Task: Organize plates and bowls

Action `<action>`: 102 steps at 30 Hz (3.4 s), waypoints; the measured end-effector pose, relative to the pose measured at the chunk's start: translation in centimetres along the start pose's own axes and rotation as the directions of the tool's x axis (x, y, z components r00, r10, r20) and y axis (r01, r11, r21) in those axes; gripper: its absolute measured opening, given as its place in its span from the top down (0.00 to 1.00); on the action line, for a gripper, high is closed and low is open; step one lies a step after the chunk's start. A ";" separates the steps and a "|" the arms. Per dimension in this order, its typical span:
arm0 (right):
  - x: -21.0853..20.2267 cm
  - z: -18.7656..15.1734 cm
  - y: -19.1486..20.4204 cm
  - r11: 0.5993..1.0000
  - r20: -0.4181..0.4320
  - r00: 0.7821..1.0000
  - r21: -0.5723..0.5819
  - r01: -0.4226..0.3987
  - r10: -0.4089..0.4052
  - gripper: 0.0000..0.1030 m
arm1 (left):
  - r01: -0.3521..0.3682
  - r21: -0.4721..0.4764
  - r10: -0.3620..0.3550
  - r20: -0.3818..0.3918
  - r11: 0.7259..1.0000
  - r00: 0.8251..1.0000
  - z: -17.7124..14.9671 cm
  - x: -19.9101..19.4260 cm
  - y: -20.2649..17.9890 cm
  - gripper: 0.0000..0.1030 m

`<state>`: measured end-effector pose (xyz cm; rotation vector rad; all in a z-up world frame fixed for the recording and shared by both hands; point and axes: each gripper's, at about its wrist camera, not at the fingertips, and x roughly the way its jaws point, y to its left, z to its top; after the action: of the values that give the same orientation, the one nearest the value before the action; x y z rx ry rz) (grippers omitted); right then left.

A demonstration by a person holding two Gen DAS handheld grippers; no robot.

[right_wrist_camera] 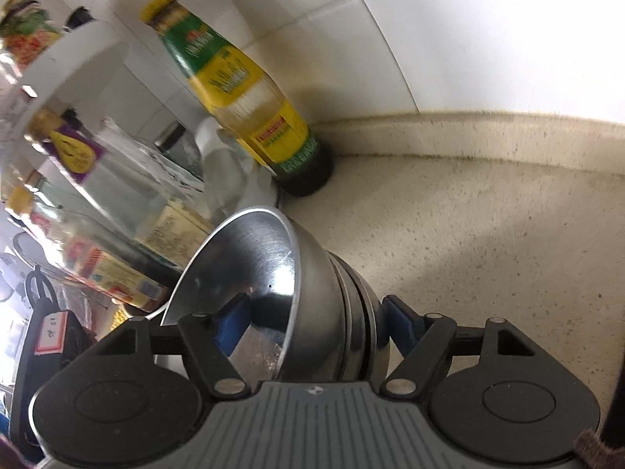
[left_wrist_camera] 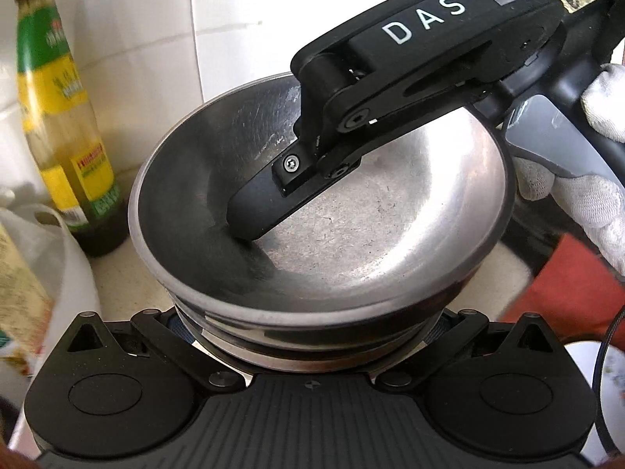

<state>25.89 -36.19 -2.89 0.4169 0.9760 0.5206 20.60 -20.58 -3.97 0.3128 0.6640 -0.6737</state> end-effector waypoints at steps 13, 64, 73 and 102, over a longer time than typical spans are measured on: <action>-9.4 -6.5 6.2 1.000 0.015 1.000 -0.004 -0.024 0.024 0.32 | -0.012 -0.019 0.012 -0.014 1.000 1.000 -3.2 -10.9 -9.3 0.00; -18.6 -28.2 17.7 0.827 0.461 0.696 0.188 0.530 -0.551 0.34 | -0.053 -0.216 0.059 0.023 0.975 0.998 -10.3 -21.6 -6.3 0.00; -18.6 -32.0 20.1 0.783 0.451 0.647 0.259 0.565 -0.615 0.30 | -0.059 -0.213 0.069 0.041 0.975 0.997 -11.3 -23.4 -9.0 0.00; -18.6 -34.4 20.6 0.772 0.436 0.638 0.313 0.553 -0.634 0.28 | -0.135 -0.208 0.146 0.037 0.969 0.989 -11.5 -24.7 -10.9 0.01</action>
<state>-16.85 -27.17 3.76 0.3156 0.5611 -0.2851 -6.46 -11.62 2.96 0.1490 0.6489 -0.4718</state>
